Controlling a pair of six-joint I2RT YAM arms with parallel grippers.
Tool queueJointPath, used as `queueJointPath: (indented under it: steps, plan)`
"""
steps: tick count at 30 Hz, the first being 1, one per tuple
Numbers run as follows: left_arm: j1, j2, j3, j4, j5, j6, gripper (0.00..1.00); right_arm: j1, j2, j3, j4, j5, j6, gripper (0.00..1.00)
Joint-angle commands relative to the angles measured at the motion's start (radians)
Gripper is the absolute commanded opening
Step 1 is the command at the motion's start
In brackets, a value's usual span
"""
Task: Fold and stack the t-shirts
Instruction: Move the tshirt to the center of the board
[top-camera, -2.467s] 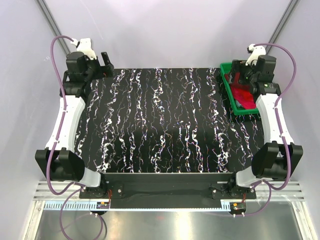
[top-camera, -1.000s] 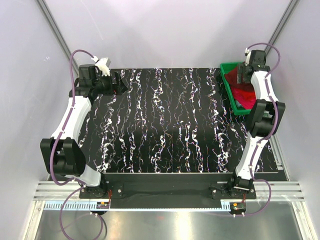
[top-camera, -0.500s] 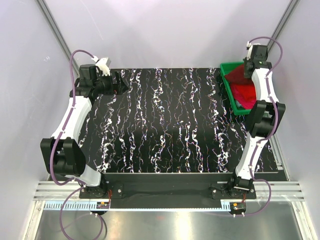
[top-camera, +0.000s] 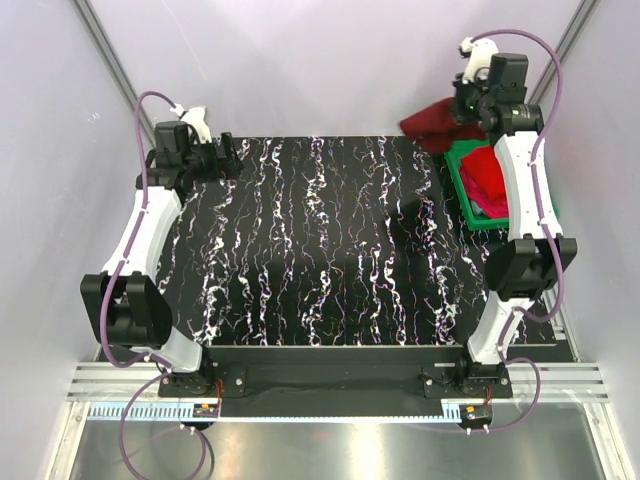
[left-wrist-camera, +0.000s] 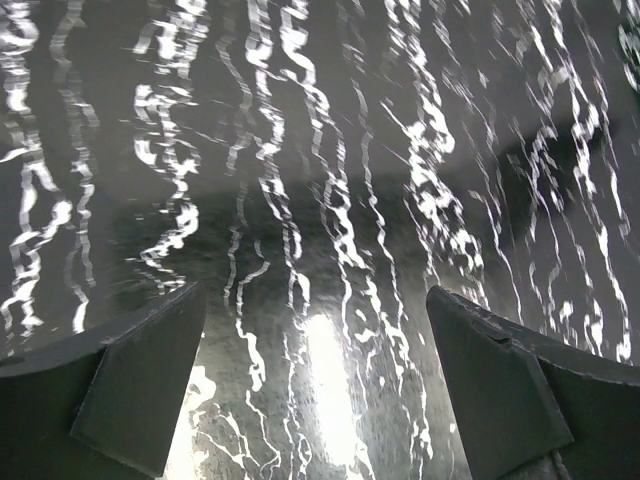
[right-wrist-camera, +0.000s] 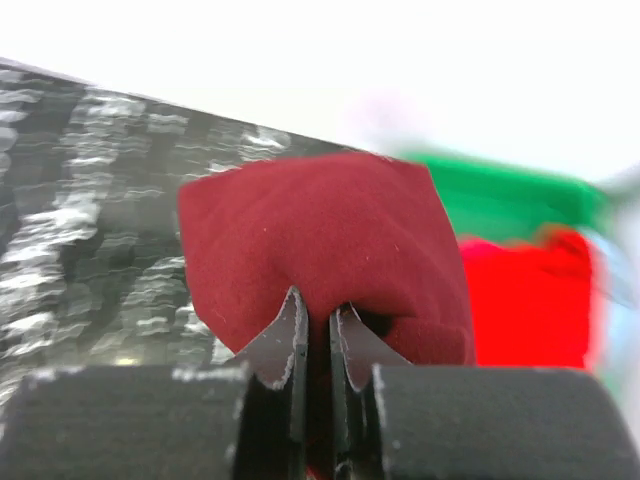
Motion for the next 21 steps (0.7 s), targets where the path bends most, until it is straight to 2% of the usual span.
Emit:
queueJointPath:
  steps: [1, 5, 8, 9, 10, 12, 13, 14, 18, 21]
  plan:
    - [0.016, 0.003, 0.051, 0.033, -0.135, -0.068, 0.99, 0.079, -0.073, 0.079, -0.042, -0.320, 0.048, 0.00]
    - [0.015, 0.001, 0.056, 0.036, -0.223, -0.048, 0.99, 0.186, -0.094, 0.164, -0.060, -0.573, 0.100, 0.00]
    - [0.015, -0.002, 0.065, 0.047, -0.251, -0.019, 0.99, 0.266, -0.119, 0.195, -0.001, -0.660, 0.178, 0.00]
    - [0.015, -0.005, 0.069, 0.048, -0.277, -0.012, 0.99, 0.267, -0.126, 0.176, 0.024, -0.671, 0.224, 0.19]
    - [0.016, -0.004, 0.072, 0.052, -0.277, -0.007, 0.99, 0.267, -0.139, 0.147, 0.042, -0.660, 0.313, 0.49]
    - [0.016, 0.001, 0.086, 0.053, -0.271, -0.002, 0.99, 0.267, -0.139, 0.021, -0.005, -0.608, 0.283, 1.00]
    - [0.016, 0.001, 0.091, 0.052, -0.268, -0.004, 0.99, 0.257, -0.140, -0.030, -0.023, -0.486, 0.219, 1.00]
    - [0.016, 0.001, 0.095, 0.052, -0.263, -0.004, 0.99, 0.246, -0.140, -0.135, -0.026, -0.432, 0.196, 1.00]
    - [0.015, -0.014, 0.094, 0.033, -0.211, 0.027, 0.99, 0.214, -0.134, -0.274, -0.049, -0.272, 0.081, 1.00]
    - [0.016, -0.033, 0.068, 0.022, -0.171, 0.071, 0.99, 0.232, -0.162, -0.341, -0.100, -0.402, -0.036, 0.95]
